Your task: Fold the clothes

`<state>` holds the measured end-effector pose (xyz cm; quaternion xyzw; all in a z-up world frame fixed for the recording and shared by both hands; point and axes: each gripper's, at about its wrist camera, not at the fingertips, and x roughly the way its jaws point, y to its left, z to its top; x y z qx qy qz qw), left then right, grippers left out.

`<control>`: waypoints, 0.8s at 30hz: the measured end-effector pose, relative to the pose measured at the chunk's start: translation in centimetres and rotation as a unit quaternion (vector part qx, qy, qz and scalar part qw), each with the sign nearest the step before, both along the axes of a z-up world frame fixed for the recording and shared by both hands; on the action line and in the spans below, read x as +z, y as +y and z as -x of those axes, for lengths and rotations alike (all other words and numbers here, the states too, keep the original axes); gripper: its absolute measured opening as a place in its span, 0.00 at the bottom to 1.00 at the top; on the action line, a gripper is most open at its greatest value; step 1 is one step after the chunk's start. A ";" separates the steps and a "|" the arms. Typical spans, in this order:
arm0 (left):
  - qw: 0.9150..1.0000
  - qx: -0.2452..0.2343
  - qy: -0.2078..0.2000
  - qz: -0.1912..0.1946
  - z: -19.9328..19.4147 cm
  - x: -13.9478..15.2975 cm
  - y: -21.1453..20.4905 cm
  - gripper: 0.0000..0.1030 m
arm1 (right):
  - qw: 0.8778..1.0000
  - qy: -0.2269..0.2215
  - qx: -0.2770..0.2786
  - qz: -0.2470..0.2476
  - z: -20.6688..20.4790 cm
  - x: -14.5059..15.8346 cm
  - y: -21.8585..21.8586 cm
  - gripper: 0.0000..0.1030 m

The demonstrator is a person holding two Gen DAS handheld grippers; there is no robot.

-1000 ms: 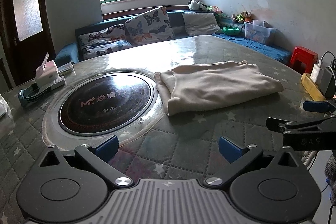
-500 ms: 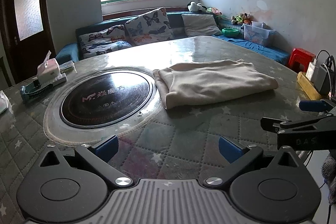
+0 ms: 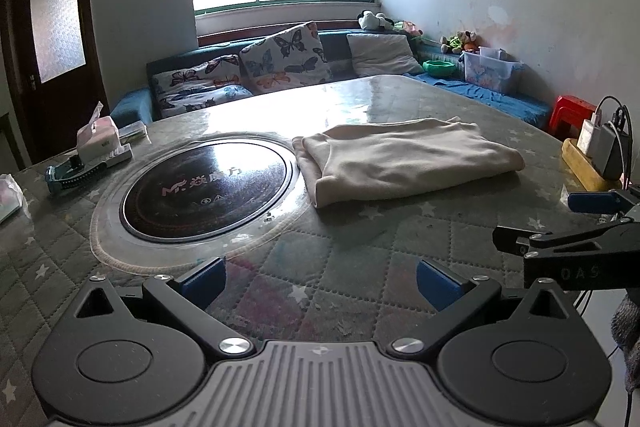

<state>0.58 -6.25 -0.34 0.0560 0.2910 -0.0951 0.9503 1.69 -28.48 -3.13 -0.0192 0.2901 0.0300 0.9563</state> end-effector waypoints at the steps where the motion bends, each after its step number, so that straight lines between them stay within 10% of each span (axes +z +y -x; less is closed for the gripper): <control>1: 1.000 0.000 0.000 0.000 0.1 0.0 0.0 1.00 | 1.000 0.000 0.000 0.000 0.1 0.0 0.0 1.00; 24: 1.000 0.001 -0.004 -0.004 1.3 -0.4 -0.1 1.00 | 1.000 -0.003 0.005 -0.004 1.1 -0.1 0.6 1.00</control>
